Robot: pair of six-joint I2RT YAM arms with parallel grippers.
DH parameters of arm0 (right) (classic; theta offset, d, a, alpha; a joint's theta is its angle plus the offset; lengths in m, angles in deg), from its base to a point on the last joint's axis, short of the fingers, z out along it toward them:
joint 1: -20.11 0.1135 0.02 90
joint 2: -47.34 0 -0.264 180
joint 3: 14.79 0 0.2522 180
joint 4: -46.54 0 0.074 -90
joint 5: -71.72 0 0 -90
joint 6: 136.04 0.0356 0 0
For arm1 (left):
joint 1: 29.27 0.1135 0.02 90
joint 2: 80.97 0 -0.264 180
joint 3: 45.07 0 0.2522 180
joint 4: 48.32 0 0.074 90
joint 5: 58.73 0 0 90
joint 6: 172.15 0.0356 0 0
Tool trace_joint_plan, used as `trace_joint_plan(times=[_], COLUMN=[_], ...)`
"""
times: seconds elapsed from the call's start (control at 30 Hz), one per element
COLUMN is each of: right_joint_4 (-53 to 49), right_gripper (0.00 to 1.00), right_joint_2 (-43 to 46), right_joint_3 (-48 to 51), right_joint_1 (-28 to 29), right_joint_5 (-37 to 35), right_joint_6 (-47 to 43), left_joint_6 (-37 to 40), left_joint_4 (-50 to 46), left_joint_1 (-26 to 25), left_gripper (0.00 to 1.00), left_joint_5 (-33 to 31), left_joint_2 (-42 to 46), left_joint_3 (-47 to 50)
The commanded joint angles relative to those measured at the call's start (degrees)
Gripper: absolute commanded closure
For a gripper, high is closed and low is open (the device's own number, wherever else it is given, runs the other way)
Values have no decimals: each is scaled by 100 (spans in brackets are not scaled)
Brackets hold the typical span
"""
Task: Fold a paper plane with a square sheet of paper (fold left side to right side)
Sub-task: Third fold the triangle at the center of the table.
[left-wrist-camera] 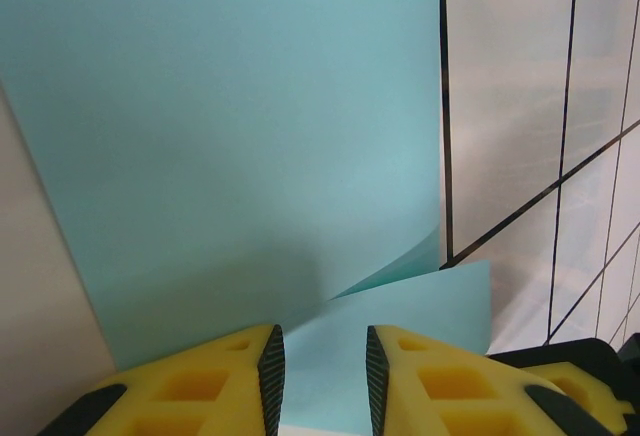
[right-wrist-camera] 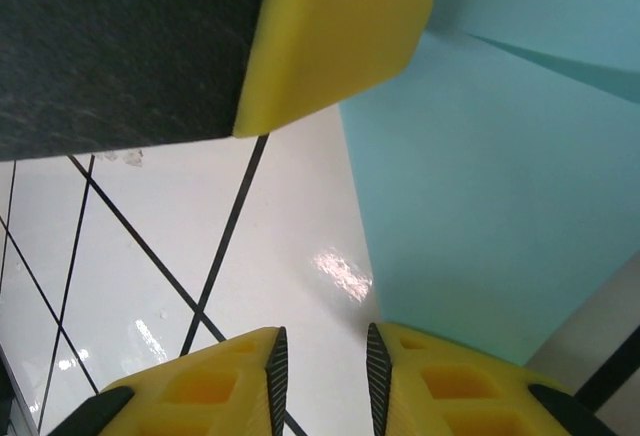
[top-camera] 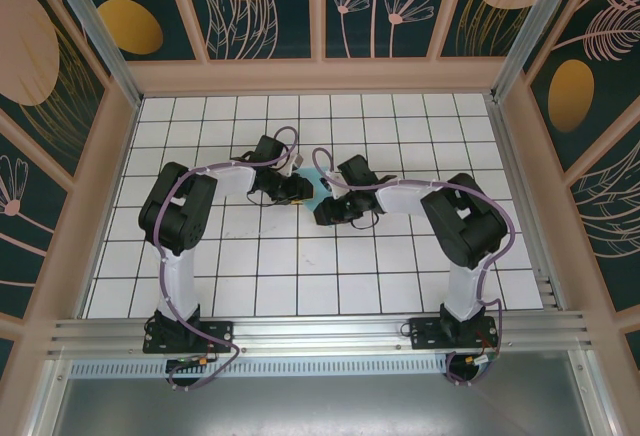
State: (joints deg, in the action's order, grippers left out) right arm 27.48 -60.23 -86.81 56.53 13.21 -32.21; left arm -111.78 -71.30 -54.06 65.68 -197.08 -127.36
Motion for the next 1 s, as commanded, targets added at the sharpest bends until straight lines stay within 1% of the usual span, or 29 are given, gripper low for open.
trace_joint_plan(times=[0.0, 0.33, 0.6, 0.8, 0.97], right_joint_4=[-338, -634, -665, -591, -654], right_gripper=[71, 81, 91, 92, 92], right_joint_2=[-117, -68, 206, 505, 900], right_joint_3=[-60, 212, 797, 1171, 1028], right_joint_1=[-4, -6, -18, -87, -96], right_joint_5=[-90, -290, -234, -222, -80], right_joint_6=[-108, 57, 302, 406, 446], left_joint_6=[168, 211, 229, 229, 220], left_joint_4=[-184, -247, -283, -278, -274], left_joint_1=[-25, -25, -21, -25, -23], left_gripper=[68, 68, 68, 68, 68], left_joint_5=[-401, -487, -541, -552, -541], left_joint_2=[-295, -313, -327, -330, -301], left_joint_3=[16, -20, -45, -46, -28])
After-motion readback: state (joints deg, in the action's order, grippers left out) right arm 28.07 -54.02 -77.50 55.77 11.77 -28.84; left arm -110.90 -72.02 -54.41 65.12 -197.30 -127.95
